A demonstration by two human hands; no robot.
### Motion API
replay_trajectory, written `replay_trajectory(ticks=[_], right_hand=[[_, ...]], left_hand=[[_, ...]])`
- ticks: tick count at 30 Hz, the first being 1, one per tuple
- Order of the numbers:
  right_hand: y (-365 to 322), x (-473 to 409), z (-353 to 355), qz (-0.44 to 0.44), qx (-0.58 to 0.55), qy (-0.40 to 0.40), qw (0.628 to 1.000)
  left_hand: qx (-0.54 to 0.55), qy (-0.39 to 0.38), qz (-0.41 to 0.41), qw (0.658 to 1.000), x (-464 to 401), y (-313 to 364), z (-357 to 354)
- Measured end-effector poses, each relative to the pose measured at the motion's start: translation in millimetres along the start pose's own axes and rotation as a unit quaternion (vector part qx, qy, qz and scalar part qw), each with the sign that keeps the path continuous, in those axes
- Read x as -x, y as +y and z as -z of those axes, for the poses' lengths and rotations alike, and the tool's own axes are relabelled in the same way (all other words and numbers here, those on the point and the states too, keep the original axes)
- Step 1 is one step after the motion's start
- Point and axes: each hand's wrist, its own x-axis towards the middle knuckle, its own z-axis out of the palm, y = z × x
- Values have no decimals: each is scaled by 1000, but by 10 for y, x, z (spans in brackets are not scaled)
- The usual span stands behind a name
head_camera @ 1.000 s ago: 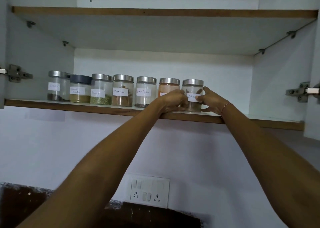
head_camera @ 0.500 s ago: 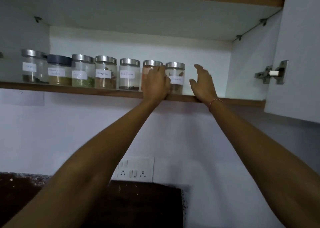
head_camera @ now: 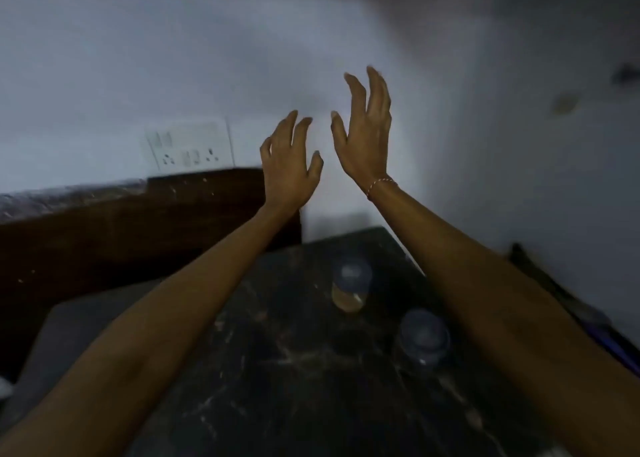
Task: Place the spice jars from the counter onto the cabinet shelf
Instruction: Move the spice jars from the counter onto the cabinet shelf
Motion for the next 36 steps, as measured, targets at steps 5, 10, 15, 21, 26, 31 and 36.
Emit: replay_trajectory(ticks=[5,10,15,21,26,31,36], right_hand=[[494,1079,291,-68,44,-32,996],[1147,2285,812,-148,138,-97,975],[1631,3183,1176,-369,50,-261,891],[1634,3349,986,-413,-36,-327,849],[1533,3221,867,-395,-6,-226,890],[1156,2696,752,-420,-189,-100,882],[826,2125,721,-412,-280,-100,861]], left_hand=[[73,-86,25,993,962,265,-443],[224,-272,81,932,1878,630,-959],[340,-473,274,765,2432,813,-1256],[436,-479,400,648,2474,907,-1250],[455,-445,390,666,2367,860,-1118],[460,-431,324,706,2082,736,-841],[496,-337,317,735,1798,726,-621]])
